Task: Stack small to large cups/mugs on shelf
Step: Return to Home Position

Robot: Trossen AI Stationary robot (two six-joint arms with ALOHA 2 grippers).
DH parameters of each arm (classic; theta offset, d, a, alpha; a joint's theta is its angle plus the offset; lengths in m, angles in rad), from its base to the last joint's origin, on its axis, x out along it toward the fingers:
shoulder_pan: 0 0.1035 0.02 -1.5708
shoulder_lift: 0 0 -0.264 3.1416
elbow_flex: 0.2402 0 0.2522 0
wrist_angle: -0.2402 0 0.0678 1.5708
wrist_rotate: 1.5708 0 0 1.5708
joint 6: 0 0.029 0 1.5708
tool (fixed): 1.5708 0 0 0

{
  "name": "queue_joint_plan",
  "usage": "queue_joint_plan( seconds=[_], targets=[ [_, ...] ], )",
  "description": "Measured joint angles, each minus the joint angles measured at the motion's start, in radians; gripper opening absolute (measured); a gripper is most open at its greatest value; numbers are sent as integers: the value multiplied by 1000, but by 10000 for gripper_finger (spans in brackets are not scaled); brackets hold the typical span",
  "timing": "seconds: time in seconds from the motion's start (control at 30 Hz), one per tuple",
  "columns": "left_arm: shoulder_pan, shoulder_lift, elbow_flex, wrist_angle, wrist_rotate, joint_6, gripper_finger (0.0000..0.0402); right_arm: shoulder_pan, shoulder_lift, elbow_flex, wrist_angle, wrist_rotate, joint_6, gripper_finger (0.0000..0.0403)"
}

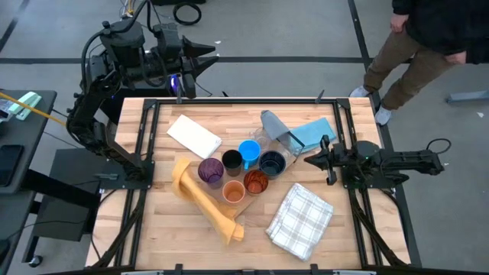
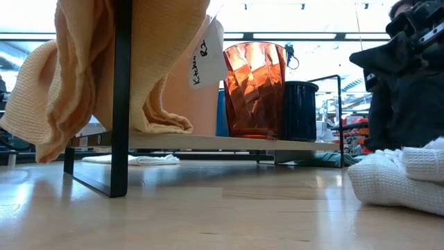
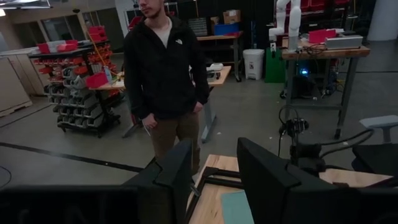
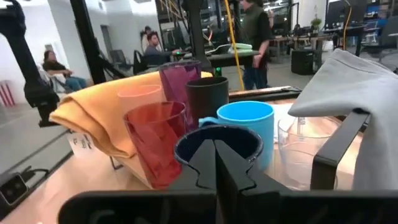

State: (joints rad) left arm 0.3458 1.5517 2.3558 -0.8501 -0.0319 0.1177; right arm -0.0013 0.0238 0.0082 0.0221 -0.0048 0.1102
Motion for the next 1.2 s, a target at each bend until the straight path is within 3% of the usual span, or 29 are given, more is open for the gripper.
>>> queue_joint_plan(
  seconds=[0.27,0.47,0.7,1.2],
  targets=[
    [0,0,0,0,0,10,129,0,74,0,0,0,-16,0],
    [0,0,0,0,0,10,133,0,73,2,73,2,-19,0],
    [0,0,0,0,0,24,130,0,73,45,47,23,-66,0],
    [0,0,0,-24,0,24,133,0,72,42,5,45,-1,0]
  ],
)
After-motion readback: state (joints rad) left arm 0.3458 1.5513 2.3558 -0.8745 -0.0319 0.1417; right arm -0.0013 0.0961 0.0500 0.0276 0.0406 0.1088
